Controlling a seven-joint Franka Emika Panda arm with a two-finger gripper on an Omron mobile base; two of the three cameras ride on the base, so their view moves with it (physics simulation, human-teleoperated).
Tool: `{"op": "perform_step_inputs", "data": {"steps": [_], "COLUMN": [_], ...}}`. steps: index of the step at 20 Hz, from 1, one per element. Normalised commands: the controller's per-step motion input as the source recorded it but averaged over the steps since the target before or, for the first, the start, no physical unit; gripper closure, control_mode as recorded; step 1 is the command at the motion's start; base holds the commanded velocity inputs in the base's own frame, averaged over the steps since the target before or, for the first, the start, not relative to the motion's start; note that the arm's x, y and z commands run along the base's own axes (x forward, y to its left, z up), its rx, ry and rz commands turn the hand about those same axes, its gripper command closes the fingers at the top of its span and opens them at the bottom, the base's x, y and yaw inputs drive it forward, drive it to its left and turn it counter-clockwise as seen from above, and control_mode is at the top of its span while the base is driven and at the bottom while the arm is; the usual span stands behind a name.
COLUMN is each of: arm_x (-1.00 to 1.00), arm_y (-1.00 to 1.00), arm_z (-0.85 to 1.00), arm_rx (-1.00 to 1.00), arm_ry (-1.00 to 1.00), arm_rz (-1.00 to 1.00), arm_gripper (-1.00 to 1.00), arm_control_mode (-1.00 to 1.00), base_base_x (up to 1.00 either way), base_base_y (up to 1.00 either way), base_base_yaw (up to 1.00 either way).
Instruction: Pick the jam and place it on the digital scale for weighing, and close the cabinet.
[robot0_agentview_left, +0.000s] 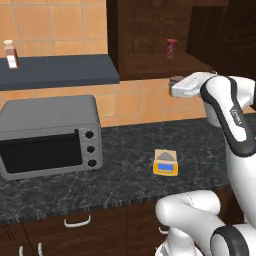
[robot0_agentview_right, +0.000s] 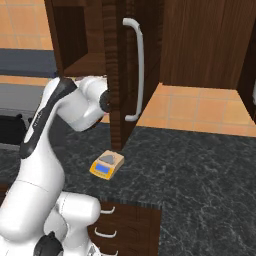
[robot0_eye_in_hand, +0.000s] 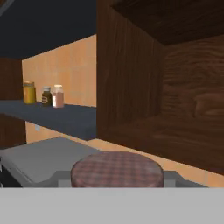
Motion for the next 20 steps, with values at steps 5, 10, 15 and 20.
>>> {"op": "perform_step_inputs", "data": {"steps": [5,10,15,20], "arm_x": [-0.63,-0.05,0.00,0.15], "arm_y": [-0.37,-0.22,-0.07,-0.12], "arm_z": [-0.96,-0.75,-0.83,-0.49], "arm_rx": [0.00,0.01,0.00,0.02], "arm_ry": [0.04,0.03,0.00,-0.01], "arm_rz": [0.04,0.15,0.13,0.11], "arm_gripper": [1.00,1.00,1.00,1.00], "arm_control_mode": [-1.00,-1.00,-1.00,-1.00], "base_base_x": [0.00,0.00,0.00,0.00], "base_base_y": [0.00,0.00,0.00,0.00], "base_base_yaw": [0.00,0.00,0.00,0.00]}}
